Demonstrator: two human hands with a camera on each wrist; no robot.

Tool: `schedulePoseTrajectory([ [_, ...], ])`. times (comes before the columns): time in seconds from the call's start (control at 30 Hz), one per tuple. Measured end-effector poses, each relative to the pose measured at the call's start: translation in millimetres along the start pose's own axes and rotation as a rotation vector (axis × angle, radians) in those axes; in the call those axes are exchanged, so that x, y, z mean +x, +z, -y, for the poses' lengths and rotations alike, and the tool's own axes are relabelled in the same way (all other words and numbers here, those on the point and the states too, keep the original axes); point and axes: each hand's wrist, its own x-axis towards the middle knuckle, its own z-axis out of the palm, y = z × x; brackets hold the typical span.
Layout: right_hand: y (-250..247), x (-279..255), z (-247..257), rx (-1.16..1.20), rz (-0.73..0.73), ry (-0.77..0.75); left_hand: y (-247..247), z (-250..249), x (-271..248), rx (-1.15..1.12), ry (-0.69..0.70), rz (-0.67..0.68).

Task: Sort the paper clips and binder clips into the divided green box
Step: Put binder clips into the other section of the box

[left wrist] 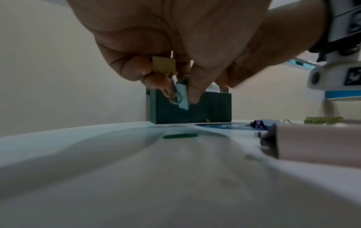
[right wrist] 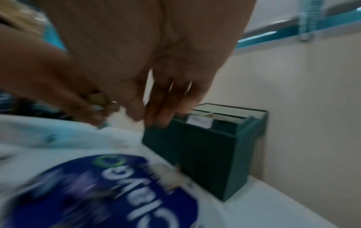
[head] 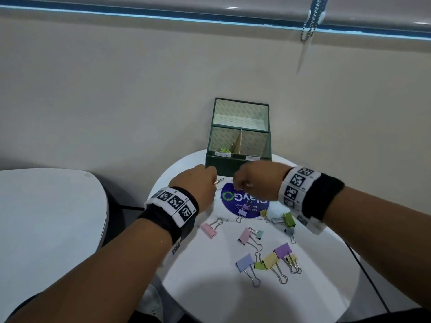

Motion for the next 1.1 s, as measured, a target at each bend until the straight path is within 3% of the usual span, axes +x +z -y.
schedulePoseTrajectory([
  [0.1,18.4,-10.4,4.1,-0.006,0.189,0.016,-1.5,-0.5,5.1,-0.009,0.026,0.04],
  [0.27,23.2,-13.7,-6.4,0.092,0.145,0.077,-22.3,4.6,27.9,-0.26,-0.026,-0.042],
  [0.4,-4.7,-7.1,-18.5,0.403,-0.103,0.166,-47.4,4.9,57.9,-0.454,-0.11,-0.164],
  [0.53,-13.4,19.6,-33.4,0.66,-0.419,0.319,-57.5,0.7,84.2,-0.503,-0.136,-0.124],
  [0.77,-7.4,53.4,-23.9,0.747,-0.57,0.406,-61.2,-1.5,96.0,-0.632,-0.201,-0.045],
  [0.87,-7.0,57.3,-18.2,0.73,-0.527,0.391,-58.8,-5.1,96.6,-0.632,-0.161,-0.001],
  [0.97,-6.3,48.8,-16.5,0.683,-0.522,0.367,-58.9,-14.5,95.8,-0.46,-0.094,0.043],
  [1.1,-5.3,10.6,-19.3,0.549,-0.497,0.276,-66.2,-21.9,67.7,-0.288,0.13,-0.097],
])
